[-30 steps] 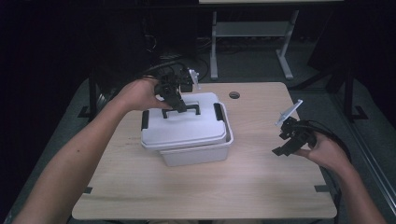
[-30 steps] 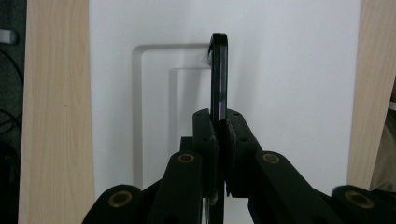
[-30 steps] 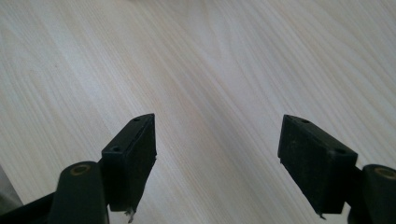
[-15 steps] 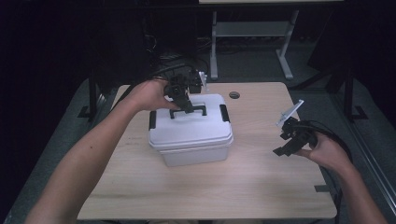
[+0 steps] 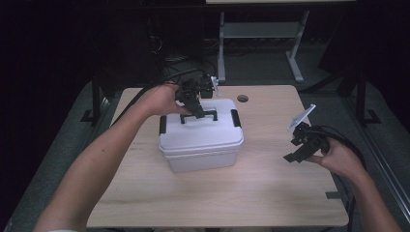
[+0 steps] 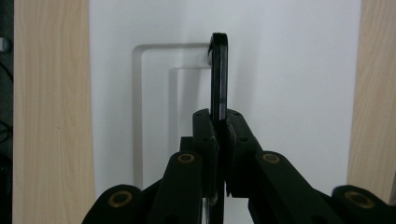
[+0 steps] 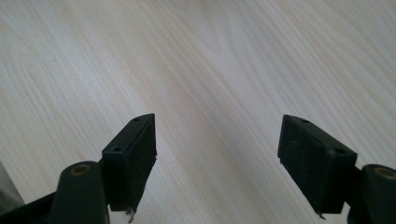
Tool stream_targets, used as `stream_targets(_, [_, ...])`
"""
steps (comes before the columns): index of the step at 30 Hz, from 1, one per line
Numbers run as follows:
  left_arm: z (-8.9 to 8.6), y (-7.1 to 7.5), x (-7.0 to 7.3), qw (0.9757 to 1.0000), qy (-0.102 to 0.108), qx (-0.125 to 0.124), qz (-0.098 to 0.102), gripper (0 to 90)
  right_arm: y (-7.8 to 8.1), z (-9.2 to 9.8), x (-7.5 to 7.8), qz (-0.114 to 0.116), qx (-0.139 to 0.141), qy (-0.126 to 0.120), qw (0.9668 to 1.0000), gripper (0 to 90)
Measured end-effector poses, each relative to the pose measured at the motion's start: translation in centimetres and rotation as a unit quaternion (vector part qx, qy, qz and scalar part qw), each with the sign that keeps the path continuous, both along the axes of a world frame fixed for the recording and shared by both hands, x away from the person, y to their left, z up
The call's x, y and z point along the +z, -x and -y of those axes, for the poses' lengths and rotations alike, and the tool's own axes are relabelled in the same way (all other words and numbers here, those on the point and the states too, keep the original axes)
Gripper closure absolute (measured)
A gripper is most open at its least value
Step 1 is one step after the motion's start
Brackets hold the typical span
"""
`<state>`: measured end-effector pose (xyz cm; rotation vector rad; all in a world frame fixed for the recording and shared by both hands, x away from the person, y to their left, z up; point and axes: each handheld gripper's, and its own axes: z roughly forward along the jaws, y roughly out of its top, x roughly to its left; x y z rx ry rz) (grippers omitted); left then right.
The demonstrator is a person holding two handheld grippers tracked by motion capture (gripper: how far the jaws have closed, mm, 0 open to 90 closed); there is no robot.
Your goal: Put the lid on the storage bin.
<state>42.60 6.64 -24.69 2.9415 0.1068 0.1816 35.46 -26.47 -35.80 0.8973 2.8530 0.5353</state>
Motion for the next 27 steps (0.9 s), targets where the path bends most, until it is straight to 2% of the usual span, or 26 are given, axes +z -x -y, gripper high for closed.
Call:
stream_targets(8, [0.4, -0.2, -0.7, 0.9999, -0.008, -0.008, -0.003, 84.8, 0.1, 0.2, 0.0, 0.000, -0.001, -0.001, 1.0000, 27.5])
stream_targets(12, [0.4, -0.2, -1.1, 1.0000, -0.001, -0.004, -0.009, 84.7, 0.2, 0.4, 0.0, 0.001, -0.003, 0.001, 1.0000, 27.6])
stream_targets(20, [0.0, -0.2, -1.1, 0.9999, -0.005, 0.002, -0.010, 84.8, 0.2, 0.5, 0.0, 0.000, -0.002, 0.000, 1.0000, 27.6])
stream_targets(22, [-0.1, -0.2, -1.2, 0.9999, -0.011, 0.001, -0.010, 84.7, 0.2, 0.4, 0.1, 0.000, -0.002, 0.000, 1.0000, 27.7])
stream_targets(27, [-0.4, -0.4, -1.6, 0.9999, -0.007, 0.004, -0.012, 84.7, 0.1, 0.2, 0.1, 0.000, 0.000, -0.001, 1.0000, 27.6])
